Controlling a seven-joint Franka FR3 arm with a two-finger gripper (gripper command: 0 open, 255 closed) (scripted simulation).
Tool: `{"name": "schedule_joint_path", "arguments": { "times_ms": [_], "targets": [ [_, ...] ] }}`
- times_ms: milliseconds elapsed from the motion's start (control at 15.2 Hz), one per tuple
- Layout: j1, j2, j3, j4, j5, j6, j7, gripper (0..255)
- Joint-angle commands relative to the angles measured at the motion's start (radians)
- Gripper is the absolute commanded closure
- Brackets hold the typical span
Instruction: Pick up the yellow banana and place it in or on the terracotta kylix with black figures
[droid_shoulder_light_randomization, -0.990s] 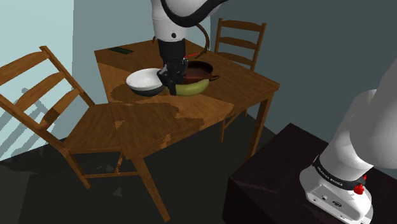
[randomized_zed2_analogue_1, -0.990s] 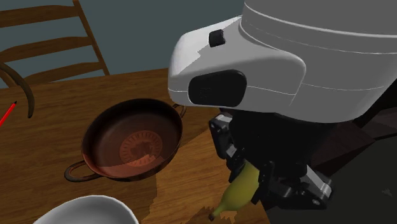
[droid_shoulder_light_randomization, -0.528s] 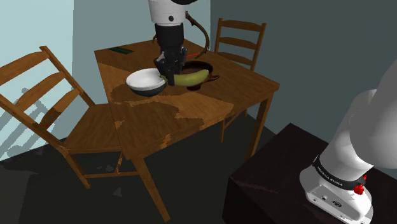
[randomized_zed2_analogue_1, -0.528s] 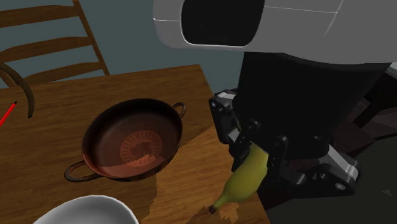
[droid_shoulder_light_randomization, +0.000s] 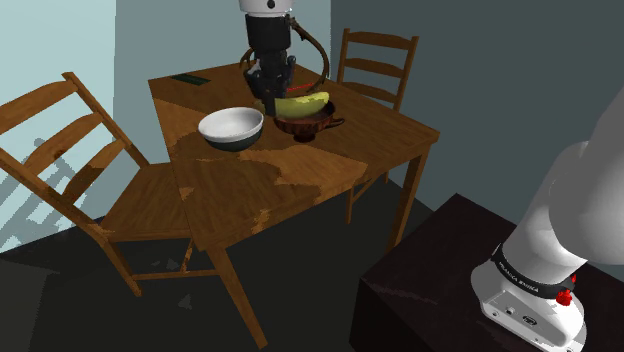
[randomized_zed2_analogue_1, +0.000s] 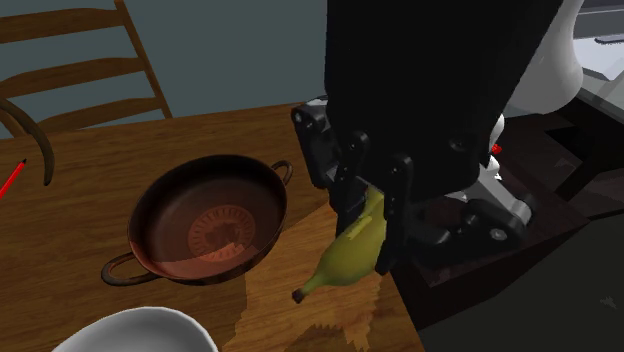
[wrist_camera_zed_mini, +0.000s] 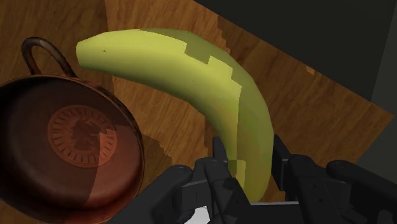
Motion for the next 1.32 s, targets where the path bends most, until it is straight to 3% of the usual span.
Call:
{"name": "schedule_joint_path", "arguments": {
  "times_ms": [0,462,726,1254],
  "targets": [
    [-0.02,0.022,-0.019,0.028,-0.004,-0.007,-0.039,255],
    [-0.089,0.144,-0.081,0.189,-0.019,-0.052,-0.17,255],
    [-0.134,0.258,-0.115,0.35,-0.028,-0.102,-0.252,255],
    [-0.138,0.239,-0.116,0.215,-0.025,0.014,-0.256,255]
  ]
}}
